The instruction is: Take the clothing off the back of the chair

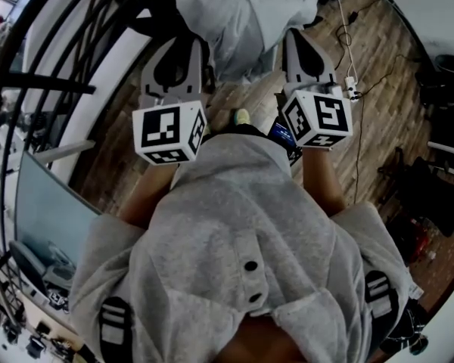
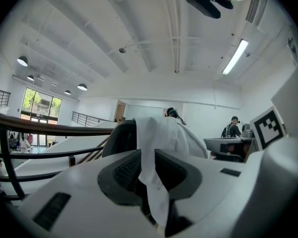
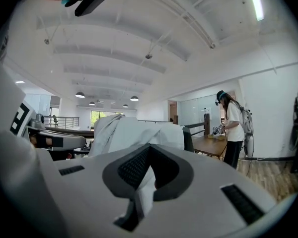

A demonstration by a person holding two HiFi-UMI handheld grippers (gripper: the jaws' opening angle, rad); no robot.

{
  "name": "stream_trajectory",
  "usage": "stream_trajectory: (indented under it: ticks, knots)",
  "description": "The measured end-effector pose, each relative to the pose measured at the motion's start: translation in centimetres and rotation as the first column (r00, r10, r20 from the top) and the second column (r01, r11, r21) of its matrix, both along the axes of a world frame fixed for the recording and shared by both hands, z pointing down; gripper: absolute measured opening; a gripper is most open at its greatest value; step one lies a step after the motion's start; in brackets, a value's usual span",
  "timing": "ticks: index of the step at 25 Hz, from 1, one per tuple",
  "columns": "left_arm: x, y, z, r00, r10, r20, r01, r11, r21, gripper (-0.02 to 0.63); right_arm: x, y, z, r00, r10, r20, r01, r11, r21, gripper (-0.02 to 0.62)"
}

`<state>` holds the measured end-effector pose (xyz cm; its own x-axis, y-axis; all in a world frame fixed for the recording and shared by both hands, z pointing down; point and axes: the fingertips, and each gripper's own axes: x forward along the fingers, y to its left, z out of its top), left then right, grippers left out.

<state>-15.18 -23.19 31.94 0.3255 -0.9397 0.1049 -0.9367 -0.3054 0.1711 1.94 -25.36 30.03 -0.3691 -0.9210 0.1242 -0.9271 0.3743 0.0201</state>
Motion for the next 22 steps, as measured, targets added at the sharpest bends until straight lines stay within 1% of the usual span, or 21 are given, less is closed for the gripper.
stream_trajectory:
  ticks: [1,4,5,7,8,12,14,17,22]
  knots:
    - [0.4,-0.2,0.0,1.0,0.003,0.001,-0.003,1.0,-0.001,0.083,0.1,-0.3,-0.1,1.0,-0.007,-0.001,0.007,1.0,0.003,0.009]
    - [1.8,-0.9,0.0,1.0,0.016,0.003,-0.016,1.0,-0.016,0.142,0.6,-1.3,-0.2,0.999,-0.034,0.008,0.034,0.999,0.001,0.009]
    - [2.3,-1.1,-0.1,1.0,0.023,-0.001,-0.023,1.0,-0.021,0.173,0.9,-1.6,-0.2,0.999,-0.044,0.012,0.044,0.999,0.001,0.009]
    - [3.4,-1.5,-0.1,0.999,0.042,-0.013,-0.043,0.998,-0.036,0.271,1.5,-2.3,-0.3,0.998,-0.065,0.018,0.065,0.998,0.004,0.009]
    - [3.9,-1.7,0.1,0.999,0.048,-0.014,-0.049,0.998,-0.046,0.307,1.8,-2.5,-0.4,0.997,-0.078,0.023,0.078,0.997,0.007,0.009]
    - [5.1,-2.4,-0.1,1.0,0.021,0.011,-0.02,0.999,-0.05,0.43,2.7,-2.9,-0.8,0.99,-0.136,0.042,0.136,0.991,0.013,0.009]
    - [5.8,-2.6,-0.4,1.0,0.019,0.009,-0.019,0.998,-0.054,0.478,3.0,-3.1,-0.9,0.986,-0.161,0.048,0.161,0.987,0.012,0.009]
    - [7.3,-2.7,-0.7,1.0,0.028,-0.001,-0.028,0.998,-0.063,0.529,3.7,-3.3,-0.9,0.976,-0.207,0.066,0.207,0.978,0.009,0.009]
    - [9.7,-3.1,-0.8,0.997,-0.05,0.058,0.053,0.997,-0.049,0.576,4.9,-4.1,-0.9,0.947,-0.302,0.108,0.302,0.953,0.019,0.009]
